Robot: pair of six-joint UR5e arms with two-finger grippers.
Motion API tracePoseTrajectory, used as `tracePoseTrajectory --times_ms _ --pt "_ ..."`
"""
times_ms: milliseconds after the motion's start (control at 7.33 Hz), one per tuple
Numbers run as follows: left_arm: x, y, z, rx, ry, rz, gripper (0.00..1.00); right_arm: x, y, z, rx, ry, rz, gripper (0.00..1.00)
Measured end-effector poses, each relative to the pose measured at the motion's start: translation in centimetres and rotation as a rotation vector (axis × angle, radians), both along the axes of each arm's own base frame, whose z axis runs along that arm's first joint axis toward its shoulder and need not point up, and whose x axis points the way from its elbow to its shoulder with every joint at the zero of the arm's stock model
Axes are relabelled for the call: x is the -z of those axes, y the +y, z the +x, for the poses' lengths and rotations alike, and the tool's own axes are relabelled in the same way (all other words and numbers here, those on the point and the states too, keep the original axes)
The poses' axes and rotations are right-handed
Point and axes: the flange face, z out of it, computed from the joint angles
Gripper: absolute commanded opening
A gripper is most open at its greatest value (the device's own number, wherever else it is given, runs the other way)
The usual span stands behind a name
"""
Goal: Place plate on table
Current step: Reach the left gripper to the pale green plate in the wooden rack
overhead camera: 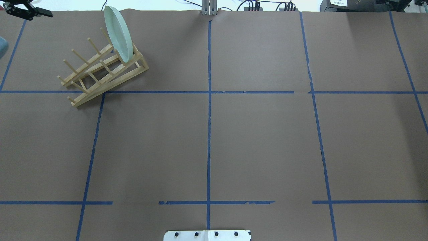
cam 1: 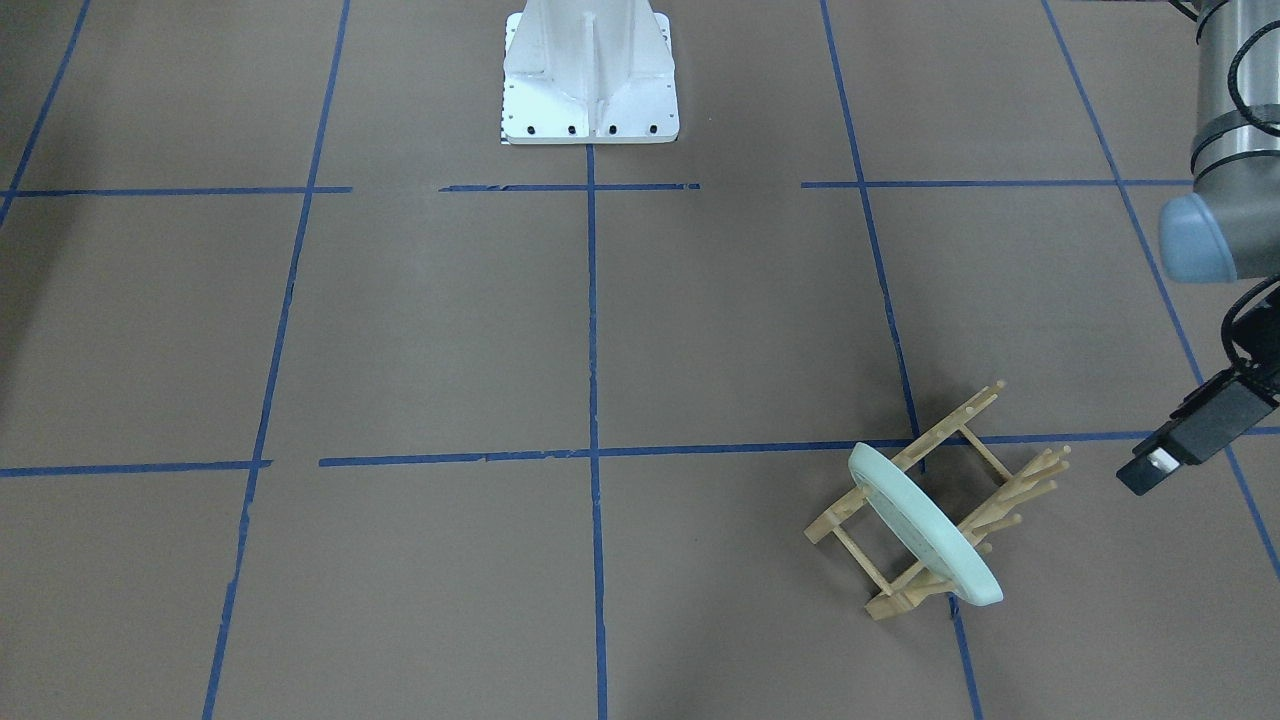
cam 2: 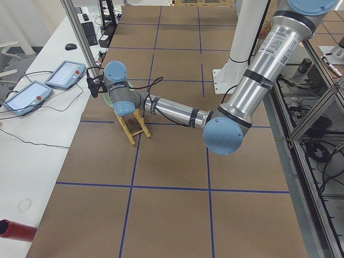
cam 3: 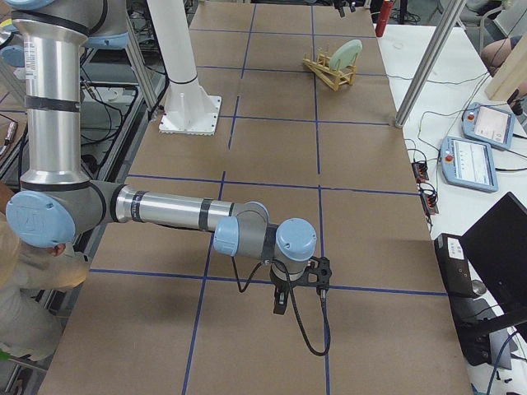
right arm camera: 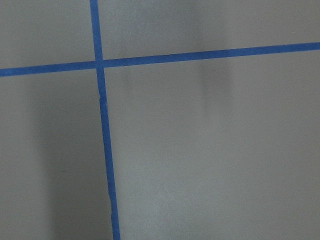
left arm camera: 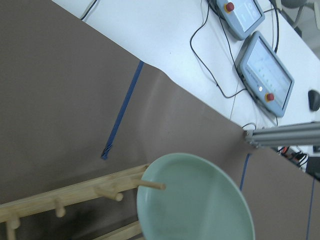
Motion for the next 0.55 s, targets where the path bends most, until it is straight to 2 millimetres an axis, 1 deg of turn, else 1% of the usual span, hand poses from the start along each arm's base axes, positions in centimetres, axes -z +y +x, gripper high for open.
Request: tracePoseTrajectory --times_ms 136,273,409,545 --pt "1.4 -0.8 3.8 0.098 0.087 -0.049 1.0 0.0 0.0 0.0 0.0 0.0 0.0 1.0" --pt "2.4 -0.9 7.6 0.148 0.142 -0.079 1.0 0.0 0.0 0.0 0.0 0.0 0.0 1.0" --pt "2.7 -0.4 10.8 0.149 0.164 -0.095 1.0 0.0 0.0 0.0 0.0 0.0 0.0 1.0" --pt "2.7 0.3 13.1 0.131 0.169 -0.105 1.0 0.0 0.0 0.0 0.0 0.0 0.0 1.0"
